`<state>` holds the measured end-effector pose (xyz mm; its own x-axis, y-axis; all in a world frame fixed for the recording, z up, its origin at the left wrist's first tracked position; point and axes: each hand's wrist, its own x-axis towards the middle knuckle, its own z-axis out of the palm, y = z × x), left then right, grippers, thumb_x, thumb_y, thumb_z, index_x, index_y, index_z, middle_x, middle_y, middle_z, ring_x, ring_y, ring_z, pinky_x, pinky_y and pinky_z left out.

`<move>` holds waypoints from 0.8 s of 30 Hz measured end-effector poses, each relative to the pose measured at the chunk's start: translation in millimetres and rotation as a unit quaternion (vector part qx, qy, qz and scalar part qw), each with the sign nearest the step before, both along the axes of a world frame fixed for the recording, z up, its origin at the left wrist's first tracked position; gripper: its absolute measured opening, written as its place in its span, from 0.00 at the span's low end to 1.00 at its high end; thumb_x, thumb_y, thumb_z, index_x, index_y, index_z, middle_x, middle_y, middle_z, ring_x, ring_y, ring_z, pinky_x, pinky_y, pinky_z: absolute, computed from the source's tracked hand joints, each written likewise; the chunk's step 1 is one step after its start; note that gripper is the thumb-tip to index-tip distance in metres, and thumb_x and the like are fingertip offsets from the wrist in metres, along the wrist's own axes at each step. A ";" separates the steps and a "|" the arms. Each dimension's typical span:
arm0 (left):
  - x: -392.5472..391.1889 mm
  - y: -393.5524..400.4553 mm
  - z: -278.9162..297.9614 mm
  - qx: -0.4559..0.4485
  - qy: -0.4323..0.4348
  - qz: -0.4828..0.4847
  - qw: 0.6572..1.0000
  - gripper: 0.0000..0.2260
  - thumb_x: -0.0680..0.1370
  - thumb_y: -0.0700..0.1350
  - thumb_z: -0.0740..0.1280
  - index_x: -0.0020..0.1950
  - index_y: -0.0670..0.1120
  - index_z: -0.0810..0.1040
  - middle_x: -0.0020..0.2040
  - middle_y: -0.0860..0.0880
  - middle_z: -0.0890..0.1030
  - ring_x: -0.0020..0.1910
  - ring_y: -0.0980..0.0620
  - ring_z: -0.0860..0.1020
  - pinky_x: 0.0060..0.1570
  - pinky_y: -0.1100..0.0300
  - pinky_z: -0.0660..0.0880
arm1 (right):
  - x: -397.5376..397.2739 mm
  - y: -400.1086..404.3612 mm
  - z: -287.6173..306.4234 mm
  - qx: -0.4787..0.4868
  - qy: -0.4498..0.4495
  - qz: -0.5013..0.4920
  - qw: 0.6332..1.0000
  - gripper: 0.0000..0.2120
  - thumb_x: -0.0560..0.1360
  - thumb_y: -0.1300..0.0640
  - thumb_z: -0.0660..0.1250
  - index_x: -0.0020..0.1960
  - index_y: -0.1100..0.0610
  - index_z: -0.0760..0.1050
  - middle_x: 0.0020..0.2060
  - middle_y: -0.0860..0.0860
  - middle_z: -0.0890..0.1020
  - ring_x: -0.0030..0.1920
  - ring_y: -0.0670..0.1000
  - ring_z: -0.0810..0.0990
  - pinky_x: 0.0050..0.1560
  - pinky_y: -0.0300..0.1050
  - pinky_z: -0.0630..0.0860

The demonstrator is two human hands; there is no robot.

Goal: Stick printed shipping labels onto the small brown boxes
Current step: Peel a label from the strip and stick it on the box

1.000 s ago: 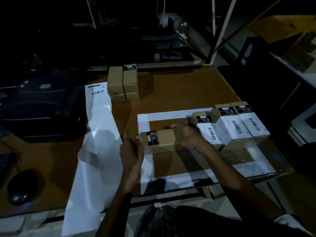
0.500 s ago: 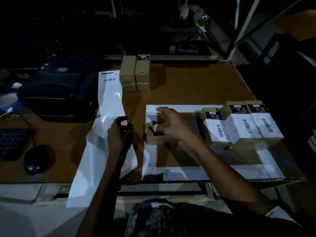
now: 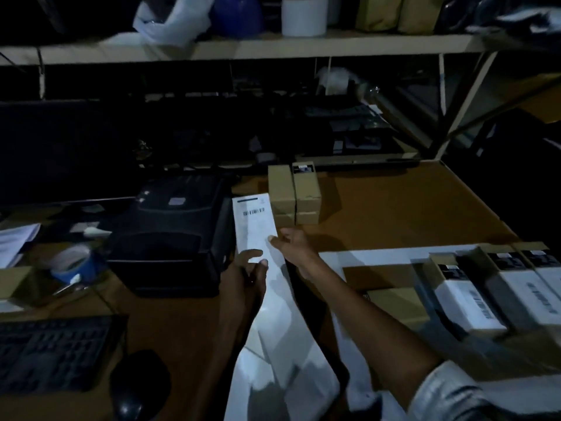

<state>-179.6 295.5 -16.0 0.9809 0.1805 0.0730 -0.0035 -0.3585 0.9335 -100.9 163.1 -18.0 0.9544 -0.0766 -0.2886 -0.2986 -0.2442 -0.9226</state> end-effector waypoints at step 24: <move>57.1 25.8 25.0 0.239 -0.242 -0.040 0.940 0.10 0.72 0.40 0.77 0.53 0.44 0.85 0.51 0.47 0.84 0.52 0.46 0.81 0.46 0.60 0.75 | -27.4 27.5 17.2 0.022 -0.231 -0.011 0.973 0.12 0.77 0.67 0.70 0.56 0.52 0.82 0.54 0.45 0.85 0.57 0.41 0.82 0.54 0.32 0.76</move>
